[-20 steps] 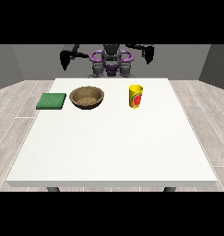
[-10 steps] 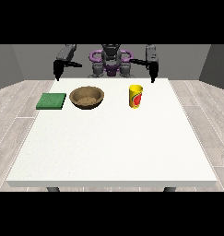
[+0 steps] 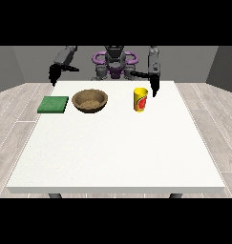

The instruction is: Pick the cup and pour the ball into the bowl, then pick the bowl and place it on the pad

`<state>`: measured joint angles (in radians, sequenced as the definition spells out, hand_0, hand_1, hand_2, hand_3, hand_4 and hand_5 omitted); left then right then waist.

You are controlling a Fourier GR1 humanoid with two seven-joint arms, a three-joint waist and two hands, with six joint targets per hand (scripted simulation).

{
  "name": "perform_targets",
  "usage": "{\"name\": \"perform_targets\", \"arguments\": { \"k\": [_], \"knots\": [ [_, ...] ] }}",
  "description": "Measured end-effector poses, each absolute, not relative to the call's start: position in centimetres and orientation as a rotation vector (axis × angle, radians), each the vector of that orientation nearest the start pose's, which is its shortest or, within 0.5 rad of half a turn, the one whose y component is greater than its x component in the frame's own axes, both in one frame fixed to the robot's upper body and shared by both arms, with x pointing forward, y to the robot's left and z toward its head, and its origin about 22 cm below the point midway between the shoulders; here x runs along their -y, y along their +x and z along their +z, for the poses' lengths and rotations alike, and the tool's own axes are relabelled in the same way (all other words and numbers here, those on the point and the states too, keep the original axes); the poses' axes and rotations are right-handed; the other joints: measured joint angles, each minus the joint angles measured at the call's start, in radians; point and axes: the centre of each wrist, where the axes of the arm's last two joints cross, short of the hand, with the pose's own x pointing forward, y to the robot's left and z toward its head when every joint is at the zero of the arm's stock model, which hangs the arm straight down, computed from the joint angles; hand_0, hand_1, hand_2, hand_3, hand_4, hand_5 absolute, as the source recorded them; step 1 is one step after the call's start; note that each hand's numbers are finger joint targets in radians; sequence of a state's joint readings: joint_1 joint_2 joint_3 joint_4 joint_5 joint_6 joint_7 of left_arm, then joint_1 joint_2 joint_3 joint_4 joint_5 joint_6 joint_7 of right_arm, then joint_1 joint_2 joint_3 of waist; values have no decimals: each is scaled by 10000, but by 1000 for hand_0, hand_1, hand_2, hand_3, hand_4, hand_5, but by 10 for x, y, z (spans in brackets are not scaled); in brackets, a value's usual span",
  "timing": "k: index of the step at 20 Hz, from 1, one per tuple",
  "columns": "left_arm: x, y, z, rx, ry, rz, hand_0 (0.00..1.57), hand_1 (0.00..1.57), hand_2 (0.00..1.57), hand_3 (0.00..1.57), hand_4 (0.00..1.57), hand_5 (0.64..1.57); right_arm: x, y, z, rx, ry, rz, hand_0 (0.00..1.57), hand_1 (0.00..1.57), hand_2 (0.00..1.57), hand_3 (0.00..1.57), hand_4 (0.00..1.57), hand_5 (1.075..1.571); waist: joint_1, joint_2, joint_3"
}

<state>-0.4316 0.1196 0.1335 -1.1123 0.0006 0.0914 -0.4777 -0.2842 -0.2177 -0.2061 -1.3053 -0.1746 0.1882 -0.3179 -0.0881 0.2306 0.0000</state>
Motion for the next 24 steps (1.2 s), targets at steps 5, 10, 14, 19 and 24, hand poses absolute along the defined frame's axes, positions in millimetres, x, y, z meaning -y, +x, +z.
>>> {"name": "perform_targets", "arguments": {
  "k": [5, 10, 14, 19, 24],
  "knots": [
    [-246, 349, -6, 20221, 1702, -213, 0, 0, 0, 0, 0, 1262, 326, 310, 31, 19651, 590, 490, 0, 0, 0, 0, 0, 1559, -227, 485, -1],
    [-250, 354, -22, 20285, 1866, 26, 0, 0, 0, 0, 0, 1238, 335, 315, 38, 19844, 586, 424, 0, 0, 0, 0, 0, 1560, -289, 640, -1],
    [-264, 358, -24, 20320, 2974, -282, 1294, 1294, 1571, 1571, 805, 1513, 339, 318, 44, 19929, 777, 549, 0, 0, 0, 0, 0, 1563, -511, 819, 0],
    [-264, 362, -24, 20381, 5534, -1219, 1331, 1331, 1571, 1571, 864, 1509, 351, 325, 59, 20268, 990, 674, 0, 0, 0, 0, 0, 1557, -923, 1117, 23],
    [-258, 371, -18, 20569, 6739, -1374, 1356, 1356, 1571, 1571, 913, 1511, 374, 325, 73, 20416, 810, 690, 0, 0, 0, 0, 0, 1555, -1108, 1184, 52]
  ]
}}
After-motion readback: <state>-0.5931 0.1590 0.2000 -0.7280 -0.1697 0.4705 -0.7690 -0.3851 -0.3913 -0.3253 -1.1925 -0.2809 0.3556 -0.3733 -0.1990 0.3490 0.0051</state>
